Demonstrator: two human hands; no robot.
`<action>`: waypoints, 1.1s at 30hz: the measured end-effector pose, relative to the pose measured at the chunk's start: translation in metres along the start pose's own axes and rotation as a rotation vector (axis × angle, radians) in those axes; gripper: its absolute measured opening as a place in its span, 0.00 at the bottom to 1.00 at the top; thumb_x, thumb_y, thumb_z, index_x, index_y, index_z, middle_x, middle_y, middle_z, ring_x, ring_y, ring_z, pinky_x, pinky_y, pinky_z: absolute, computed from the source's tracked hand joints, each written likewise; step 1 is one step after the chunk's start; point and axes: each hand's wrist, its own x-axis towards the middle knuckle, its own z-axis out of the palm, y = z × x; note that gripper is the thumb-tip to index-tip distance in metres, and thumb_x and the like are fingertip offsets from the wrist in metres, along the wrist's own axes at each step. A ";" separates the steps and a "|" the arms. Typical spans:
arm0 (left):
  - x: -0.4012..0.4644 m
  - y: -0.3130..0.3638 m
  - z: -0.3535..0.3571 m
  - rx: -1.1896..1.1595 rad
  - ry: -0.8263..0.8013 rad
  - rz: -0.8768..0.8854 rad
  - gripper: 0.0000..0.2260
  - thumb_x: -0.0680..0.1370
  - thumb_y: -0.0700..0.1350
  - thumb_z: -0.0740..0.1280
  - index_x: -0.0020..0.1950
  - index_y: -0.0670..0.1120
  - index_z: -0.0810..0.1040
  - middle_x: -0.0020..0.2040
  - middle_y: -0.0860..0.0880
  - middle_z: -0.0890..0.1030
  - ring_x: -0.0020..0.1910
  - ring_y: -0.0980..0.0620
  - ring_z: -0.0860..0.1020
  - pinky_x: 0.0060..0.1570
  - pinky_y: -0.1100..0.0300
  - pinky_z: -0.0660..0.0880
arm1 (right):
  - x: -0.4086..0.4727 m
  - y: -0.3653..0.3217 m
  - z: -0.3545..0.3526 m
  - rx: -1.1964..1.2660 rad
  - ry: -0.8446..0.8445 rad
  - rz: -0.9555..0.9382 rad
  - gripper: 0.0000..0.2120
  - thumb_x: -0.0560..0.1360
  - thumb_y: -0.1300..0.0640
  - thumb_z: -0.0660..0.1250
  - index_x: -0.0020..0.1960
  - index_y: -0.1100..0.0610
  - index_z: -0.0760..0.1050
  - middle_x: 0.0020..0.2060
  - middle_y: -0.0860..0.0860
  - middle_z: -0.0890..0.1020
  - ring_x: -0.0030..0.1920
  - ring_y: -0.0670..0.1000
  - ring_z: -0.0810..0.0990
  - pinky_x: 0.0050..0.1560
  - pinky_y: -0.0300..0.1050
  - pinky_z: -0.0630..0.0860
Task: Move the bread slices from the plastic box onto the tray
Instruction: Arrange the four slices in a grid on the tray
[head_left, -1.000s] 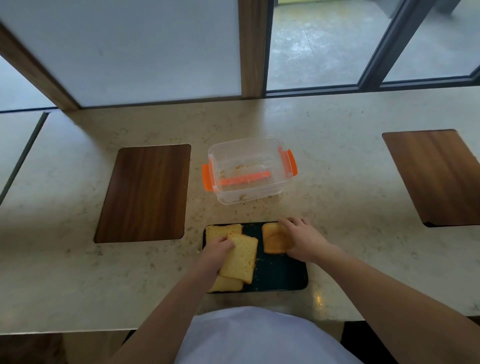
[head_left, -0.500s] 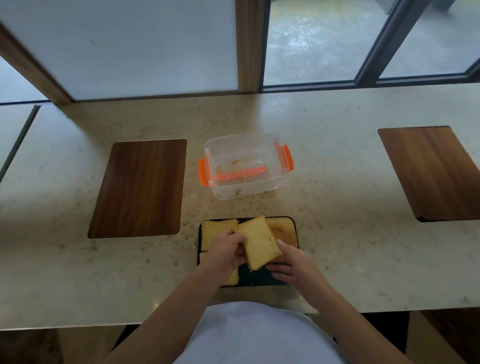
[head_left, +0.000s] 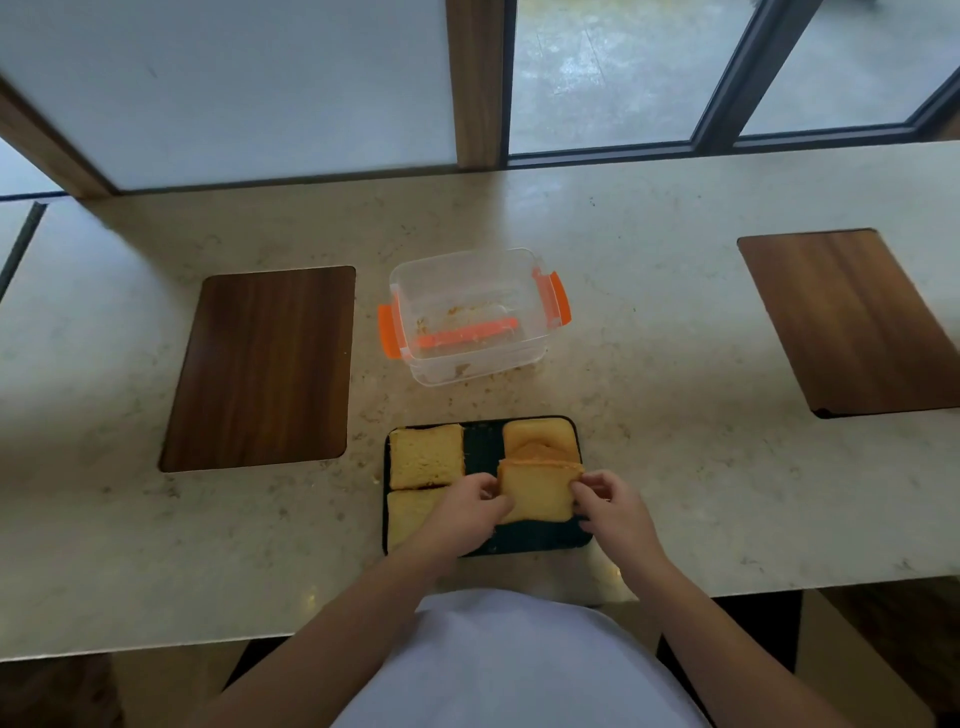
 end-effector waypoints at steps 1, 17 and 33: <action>0.001 0.000 0.001 -0.004 0.005 0.002 0.06 0.79 0.45 0.67 0.56 0.48 0.77 0.48 0.50 0.80 0.46 0.52 0.80 0.51 0.50 0.81 | 0.002 -0.001 -0.003 -0.046 0.006 -0.018 0.03 0.80 0.54 0.66 0.49 0.48 0.78 0.46 0.50 0.84 0.48 0.51 0.83 0.45 0.47 0.81; 0.008 -0.005 0.016 0.208 -0.073 -0.106 0.14 0.77 0.47 0.70 0.61 0.45 0.74 0.53 0.45 0.81 0.51 0.49 0.81 0.50 0.50 0.83 | 0.008 0.006 -0.008 -0.546 -0.058 0.005 0.13 0.78 0.51 0.67 0.60 0.55 0.76 0.45 0.46 0.81 0.44 0.45 0.80 0.45 0.47 0.80; 0.016 0.001 0.020 0.094 -0.033 -0.177 0.21 0.79 0.44 0.67 0.72 0.44 0.69 0.55 0.45 0.80 0.47 0.50 0.84 0.46 0.57 0.83 | -0.002 0.001 0.002 -0.803 -0.137 -0.024 0.07 0.74 0.52 0.63 0.43 0.55 0.72 0.42 0.53 0.75 0.37 0.51 0.73 0.32 0.44 0.67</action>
